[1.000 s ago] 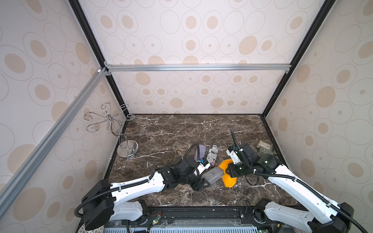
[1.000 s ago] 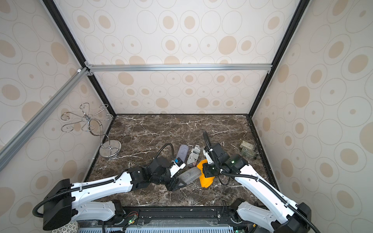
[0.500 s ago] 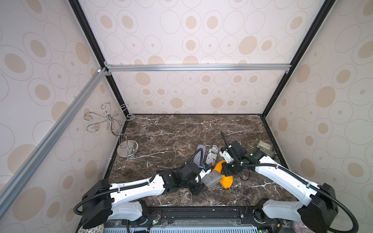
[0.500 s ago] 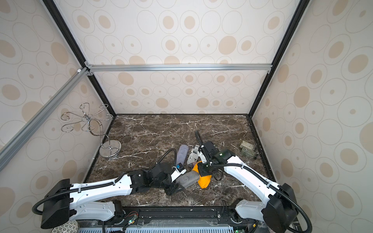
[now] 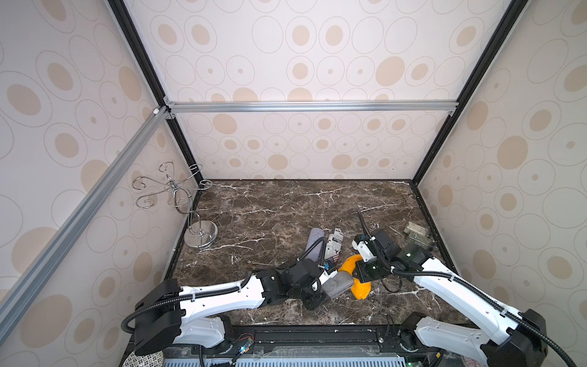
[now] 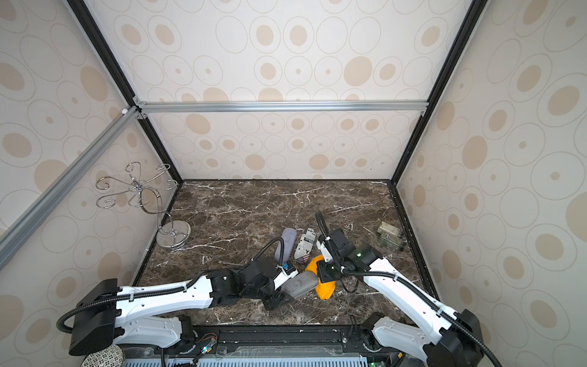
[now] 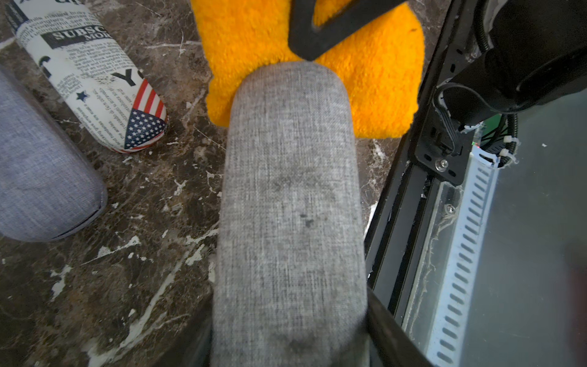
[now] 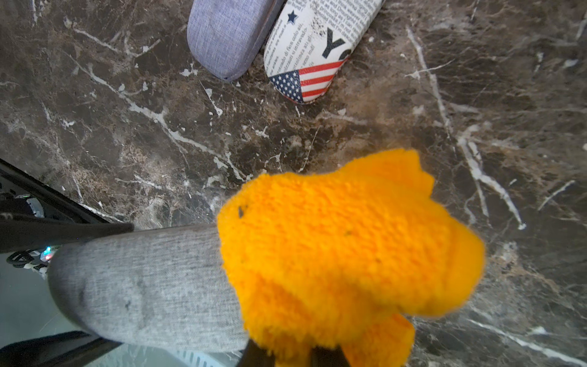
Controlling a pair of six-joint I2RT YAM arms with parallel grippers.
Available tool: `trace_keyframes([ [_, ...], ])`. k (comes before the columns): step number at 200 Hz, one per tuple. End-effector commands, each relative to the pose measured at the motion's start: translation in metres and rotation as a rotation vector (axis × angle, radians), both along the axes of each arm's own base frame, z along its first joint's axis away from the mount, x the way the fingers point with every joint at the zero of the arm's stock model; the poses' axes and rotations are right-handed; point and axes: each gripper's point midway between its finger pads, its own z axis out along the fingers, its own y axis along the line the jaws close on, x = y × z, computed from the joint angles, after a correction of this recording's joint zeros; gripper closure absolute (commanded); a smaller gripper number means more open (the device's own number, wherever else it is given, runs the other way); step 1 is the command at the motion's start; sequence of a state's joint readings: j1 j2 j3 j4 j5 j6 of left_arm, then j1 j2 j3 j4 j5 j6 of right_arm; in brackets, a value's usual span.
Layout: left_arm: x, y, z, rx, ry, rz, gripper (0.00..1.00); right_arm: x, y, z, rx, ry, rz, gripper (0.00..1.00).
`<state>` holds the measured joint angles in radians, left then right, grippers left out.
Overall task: Wipe the eyeglass case
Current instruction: Wipe the dirt from the eyeglass case.
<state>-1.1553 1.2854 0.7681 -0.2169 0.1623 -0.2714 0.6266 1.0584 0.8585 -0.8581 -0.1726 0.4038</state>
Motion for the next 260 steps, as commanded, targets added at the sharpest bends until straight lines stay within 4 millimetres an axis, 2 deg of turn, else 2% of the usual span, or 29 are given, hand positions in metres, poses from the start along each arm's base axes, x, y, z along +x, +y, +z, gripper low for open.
trace_keyframes([
  [1,0.024,-0.017,0.03,-0.089,-0.073,0.07,0.63,-0.024,0.004,0.004,0.056,0.079,0.029,1.0],
  [53,0.022,-0.018,0.032,-0.093,-0.057,0.07,0.62,-0.024,0.0,0.006,0.025,0.082,0.016,1.0],
  [79,0.004,-0.026,0.039,-0.135,-0.082,-0.045,0.61,-0.011,0.0,0.01,0.013,0.036,0.0,1.0],
  [95,-0.005,-0.029,0.044,-0.141,-0.122,-0.095,0.61,-0.002,0.009,0.015,0.034,0.011,0.013,1.0],
  [144,-0.014,-0.026,0.05,-0.123,-0.201,-0.129,0.6,0.029,0.021,0.019,-0.008,-0.016,0.038,1.0],
  [160,-0.008,-0.02,0.049,-0.078,-0.268,-0.087,0.6,0.041,0.014,0.018,-0.058,-0.04,0.01,1.0],
  [178,0.0,-0.011,0.046,-0.014,-0.349,-0.041,0.61,0.056,-0.004,0.02,-0.158,-0.086,-0.051,1.0],
  [198,0.006,-0.003,0.04,0.065,-0.416,-0.016,0.61,0.067,-0.017,0.029,-0.23,-0.126,-0.095,1.0],
  [212,0.005,-0.005,0.039,0.094,-0.446,-0.023,0.6,0.069,-0.011,0.035,-0.203,-0.132,-0.074,1.0],
  [260,0.002,-0.016,0.046,0.08,-0.489,-0.052,0.6,0.059,0.044,0.05,0.075,-0.088,0.071,1.0],
])
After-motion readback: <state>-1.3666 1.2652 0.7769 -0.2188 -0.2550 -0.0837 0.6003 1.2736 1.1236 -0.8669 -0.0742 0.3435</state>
